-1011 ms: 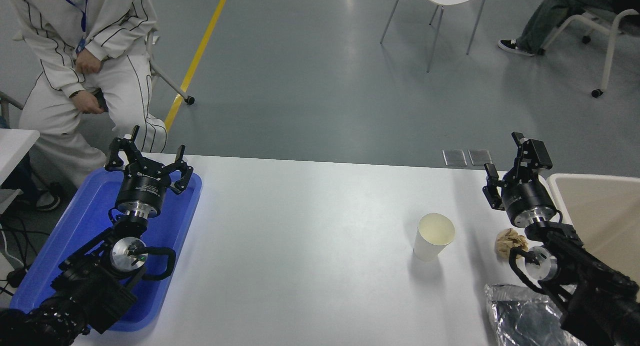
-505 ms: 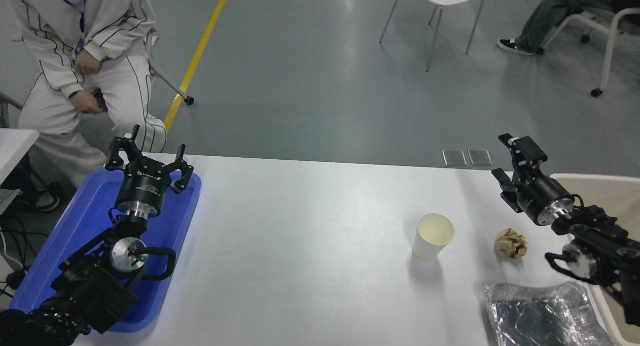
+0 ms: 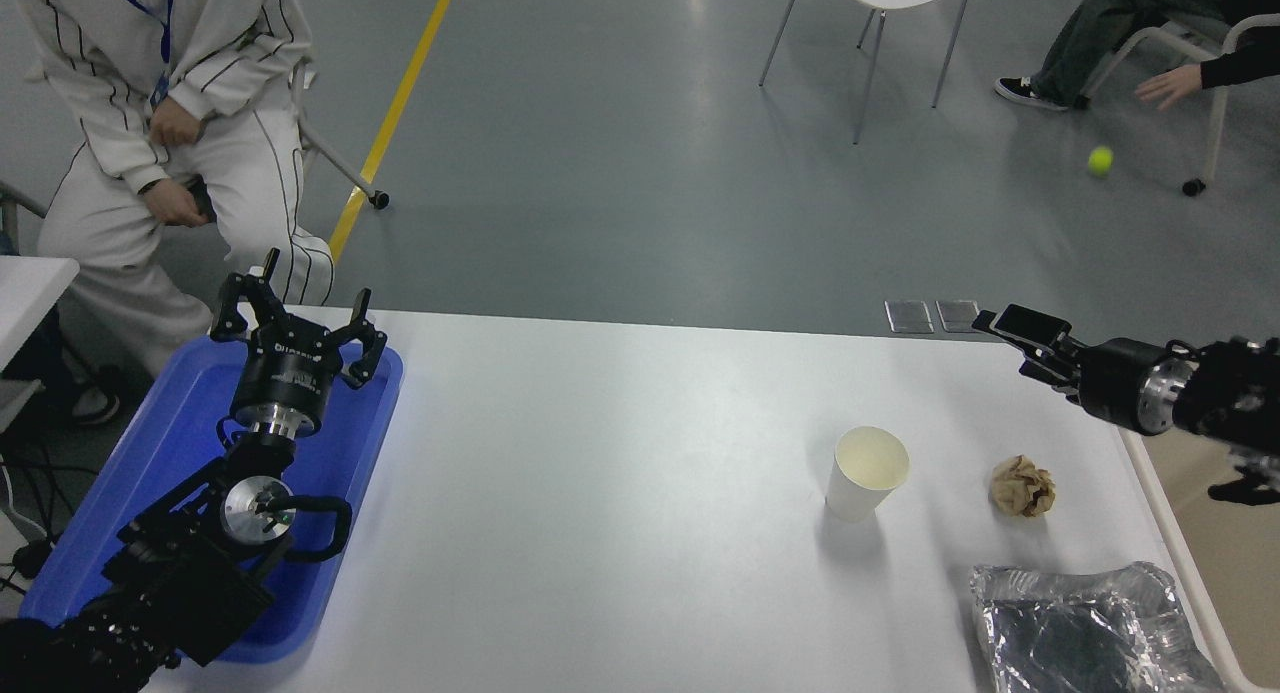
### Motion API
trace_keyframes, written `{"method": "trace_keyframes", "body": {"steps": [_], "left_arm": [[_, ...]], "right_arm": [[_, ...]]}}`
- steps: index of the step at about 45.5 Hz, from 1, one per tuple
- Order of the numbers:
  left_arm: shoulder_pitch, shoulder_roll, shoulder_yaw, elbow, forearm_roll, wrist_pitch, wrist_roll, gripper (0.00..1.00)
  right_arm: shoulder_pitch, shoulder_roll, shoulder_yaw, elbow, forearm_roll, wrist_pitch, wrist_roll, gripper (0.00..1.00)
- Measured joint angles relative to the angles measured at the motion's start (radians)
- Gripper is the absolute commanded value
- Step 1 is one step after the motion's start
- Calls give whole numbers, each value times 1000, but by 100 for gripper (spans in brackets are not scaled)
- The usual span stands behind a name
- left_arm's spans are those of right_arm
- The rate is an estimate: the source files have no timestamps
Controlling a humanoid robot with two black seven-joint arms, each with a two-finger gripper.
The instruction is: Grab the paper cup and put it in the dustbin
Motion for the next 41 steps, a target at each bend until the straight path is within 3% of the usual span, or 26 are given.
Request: {"method": "trace_keyframes", "body": {"steps": [12, 26, 41], "left_arm": [[0, 0, 0, 0, 0, 0, 0, 100], [1, 0, 0, 0, 0, 0, 0, 100], [1, 1, 0, 0, 0, 0, 0, 100]], "right_arm": [[347, 64, -354, 164, 1, 209, -1, 100], [659, 206, -543, 239, -6, 543, -15, 100], [898, 323, -545, 311, -12, 649, -202, 100]]}}
